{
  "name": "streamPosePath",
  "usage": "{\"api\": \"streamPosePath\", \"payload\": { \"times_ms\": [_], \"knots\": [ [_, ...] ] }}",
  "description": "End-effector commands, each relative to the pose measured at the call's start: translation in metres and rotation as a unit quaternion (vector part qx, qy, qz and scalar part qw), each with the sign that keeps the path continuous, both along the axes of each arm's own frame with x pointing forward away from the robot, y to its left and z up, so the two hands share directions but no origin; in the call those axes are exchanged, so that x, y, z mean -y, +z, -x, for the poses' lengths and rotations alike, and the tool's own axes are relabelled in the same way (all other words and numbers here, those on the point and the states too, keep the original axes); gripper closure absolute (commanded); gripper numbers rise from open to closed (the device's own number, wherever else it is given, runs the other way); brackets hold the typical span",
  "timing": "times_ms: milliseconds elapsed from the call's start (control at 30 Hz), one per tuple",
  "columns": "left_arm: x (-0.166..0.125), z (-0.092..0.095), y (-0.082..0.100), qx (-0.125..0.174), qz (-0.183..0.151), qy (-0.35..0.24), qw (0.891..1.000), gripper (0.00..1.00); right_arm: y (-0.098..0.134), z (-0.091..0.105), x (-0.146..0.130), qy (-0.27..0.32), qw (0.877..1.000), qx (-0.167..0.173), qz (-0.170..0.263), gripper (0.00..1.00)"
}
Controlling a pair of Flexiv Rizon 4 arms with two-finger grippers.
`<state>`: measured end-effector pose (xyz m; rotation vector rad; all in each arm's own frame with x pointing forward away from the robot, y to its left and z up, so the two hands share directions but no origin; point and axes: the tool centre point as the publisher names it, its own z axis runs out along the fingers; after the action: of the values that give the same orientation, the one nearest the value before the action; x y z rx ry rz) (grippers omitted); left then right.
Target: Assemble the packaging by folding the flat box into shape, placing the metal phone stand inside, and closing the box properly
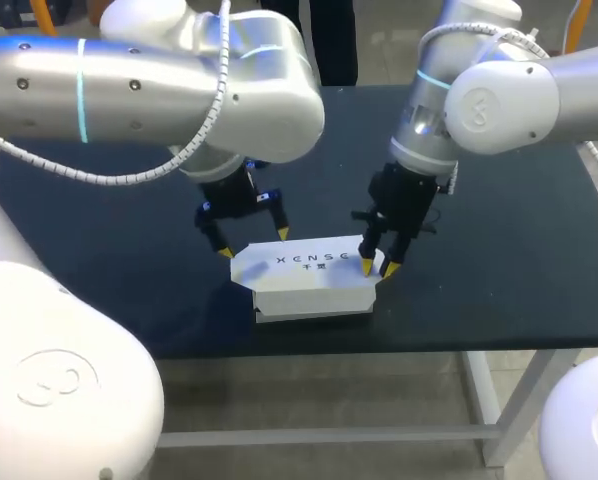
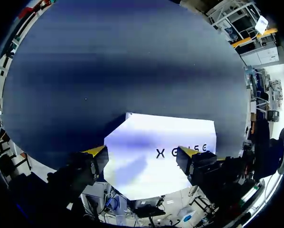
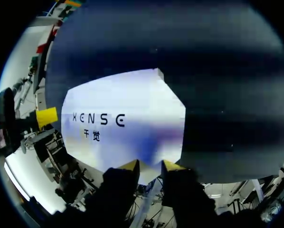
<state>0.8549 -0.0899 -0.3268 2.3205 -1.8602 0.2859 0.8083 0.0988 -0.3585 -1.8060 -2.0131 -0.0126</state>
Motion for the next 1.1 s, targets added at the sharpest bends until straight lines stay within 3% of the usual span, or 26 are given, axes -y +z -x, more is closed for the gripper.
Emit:
{"api": "streamPosePath", "payload": {
  "times_ms": [33,100,167,233,367,700,1100],
  "knots": [
    [0.005,-0.007,-0.001,-0.198,0.026,-0.044,0.979,0.0,0.0,0.001,0.0,-0.002,1.0,0.001,0.0,0.65],
    [0.005,-0.003,-0.003,-0.204,0.025,-0.041,0.978,0.0,0.0,0.001,0.001,-0.003,1.0,0.0,0.001,0.65],
    [0.003,0.001,-0.004,-0.206,0.024,-0.041,0.977,0.16,-0.001,0.001,0.001,-0.003,1.0,0.0,0.001,0.65],
    [0.004,0.005,-0.006,-0.206,0.022,-0.045,0.977,0.17,-0.001,0.0,0.001,-0.003,1.0,-0.001,0.001,0.65],
    [0.006,0.011,-0.009,-0.206,0.02,-0.047,0.977,0.31,-0.002,-0.001,-0.001,-0.002,1.0,-0.001,0.002,0.66],
    [0.005,0.025,-0.014,-0.2,0.011,-0.051,0.978,0.21,0.0,0.0,-0.001,-0.008,1.0,0.001,0.006,0.66],
    [0.002,0.033,-0.017,-0.182,0.014,-0.065,0.981,0.31,0.0,0.003,-0.002,-0.01,1.0,0.002,0.008,0.67]
  ]
}}
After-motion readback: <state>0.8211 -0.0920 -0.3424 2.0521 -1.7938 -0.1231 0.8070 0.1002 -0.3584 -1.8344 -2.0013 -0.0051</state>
